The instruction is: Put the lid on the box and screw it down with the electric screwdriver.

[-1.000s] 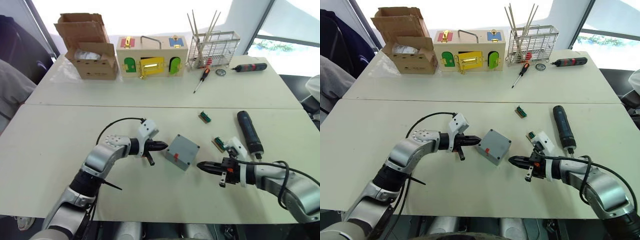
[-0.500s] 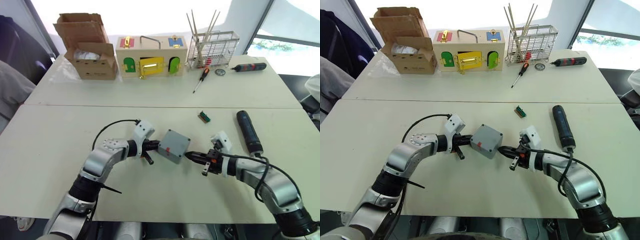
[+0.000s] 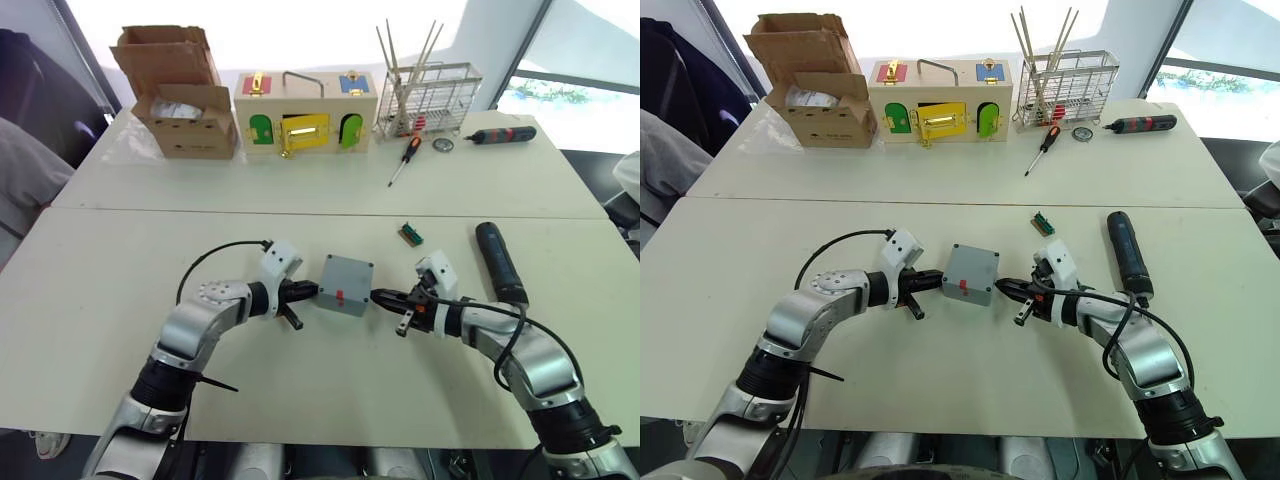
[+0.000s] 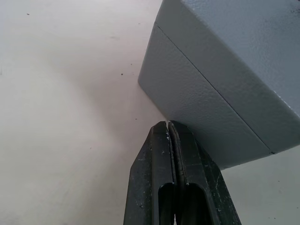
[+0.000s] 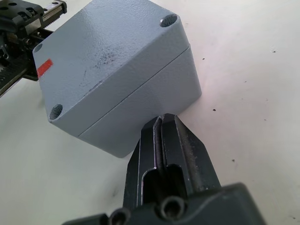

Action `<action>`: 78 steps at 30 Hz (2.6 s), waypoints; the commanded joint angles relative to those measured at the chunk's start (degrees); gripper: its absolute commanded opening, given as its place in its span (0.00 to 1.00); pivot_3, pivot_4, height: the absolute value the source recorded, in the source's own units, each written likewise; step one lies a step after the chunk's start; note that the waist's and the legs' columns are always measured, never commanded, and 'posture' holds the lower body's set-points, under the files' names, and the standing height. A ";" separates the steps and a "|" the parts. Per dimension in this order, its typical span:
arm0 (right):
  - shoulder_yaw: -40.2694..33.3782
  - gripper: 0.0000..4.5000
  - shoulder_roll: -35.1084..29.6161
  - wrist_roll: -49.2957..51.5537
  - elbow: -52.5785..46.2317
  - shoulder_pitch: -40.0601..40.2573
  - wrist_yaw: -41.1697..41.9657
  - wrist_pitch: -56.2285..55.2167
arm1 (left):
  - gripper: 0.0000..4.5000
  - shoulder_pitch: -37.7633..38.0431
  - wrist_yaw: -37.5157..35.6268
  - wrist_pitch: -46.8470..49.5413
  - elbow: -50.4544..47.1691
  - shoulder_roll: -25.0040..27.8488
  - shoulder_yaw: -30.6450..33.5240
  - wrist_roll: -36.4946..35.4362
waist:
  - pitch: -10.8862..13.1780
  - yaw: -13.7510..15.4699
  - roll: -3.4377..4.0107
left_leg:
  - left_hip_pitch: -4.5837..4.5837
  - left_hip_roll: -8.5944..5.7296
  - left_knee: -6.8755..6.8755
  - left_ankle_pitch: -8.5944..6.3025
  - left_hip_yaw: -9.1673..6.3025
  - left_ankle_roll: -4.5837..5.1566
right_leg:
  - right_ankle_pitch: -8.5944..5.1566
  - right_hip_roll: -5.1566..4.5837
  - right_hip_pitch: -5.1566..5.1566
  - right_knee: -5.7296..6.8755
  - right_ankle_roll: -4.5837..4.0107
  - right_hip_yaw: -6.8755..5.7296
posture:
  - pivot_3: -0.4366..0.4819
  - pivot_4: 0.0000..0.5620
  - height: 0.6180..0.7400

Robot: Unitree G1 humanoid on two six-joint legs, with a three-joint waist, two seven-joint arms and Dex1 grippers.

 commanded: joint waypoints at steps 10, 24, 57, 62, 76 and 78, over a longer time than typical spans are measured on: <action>-0.86 0.00 2.31 -1.97 -0.14 -0.92 -0.96 -2.77 | 0.00 -0.20 -2.55 0.05 -2.82 -0.94 -2.50 -1.67 | 0.00 -0.02 0.00 | 0.00 0.00 -0.01 0.00 0.00 -0.01 | 0.00 0.00 0.00 0.00 0.00 0.00 | 0.48 0.27 1.00; -9.40 0.00 -1.17 0.16 -4.68 1.79 -2.39 0.51 | 0.00 -1.53 0.76 -2.39 -3.98 1.06 8.89 -3.30 | 0.04 -0.01 0.06 | -0.02 0.00 -0.02 0.00 0.00 -0.01 | 0.00 -0.01 -0.03 0.00 0.00 0.01 | 0.48 0.27 1.00; -22.87 0.62 -1.81 6.35 -1.50 11.04 -4.73 -1.89 | 0.00 -4.50 -4.47 7.96 -24.53 12.91 1.71 -18.26 | 0.06 0.09 0.13 | -0.75 0.08 0.17 0.25 0.01 -0.28 | 0.21 0.37 -0.77 0.17 0.13 0.08 | 0.48 0.27 1.00; -22.82 0.62 -1.69 6.50 -1.45 11.44 -4.76 -2.22 | 0.00 -3.99 -4.08 7.28 -24.31 12.89 1.30 -17.89 | 0.06 0.12 0.13 | -0.75 0.10 0.17 0.27 0.01 -0.32 | 0.21 0.40 -0.76 0.19 0.13 0.07 | 0.48 0.27 1.00; -21.55 0.01 -1.22 4.90 0.65 10.82 -5.05 -3.90 | 0.00 -3.86 -3.69 6.22 -23.91 12.90 0.83 -16.95 | 0.06 0.15 0.13 | -0.75 0.09 0.20 0.27 0.01 -0.31 | 0.21 0.45 -0.76 0.24 0.14 0.06 | 0.48 0.27 1.00; -21.61 0.01 -1.21 4.90 0.67 10.86 -5.07 -4.05 | 0.00 -3.83 -3.54 6.24 -23.95 12.91 0.84 -17.02 | 0.06 0.13 0.13 | -0.74 0.09 0.20 0.27 0.01 -0.31 | 0.21 0.46 -0.77 0.24 0.14 0.06 | 0.48 0.27 1.00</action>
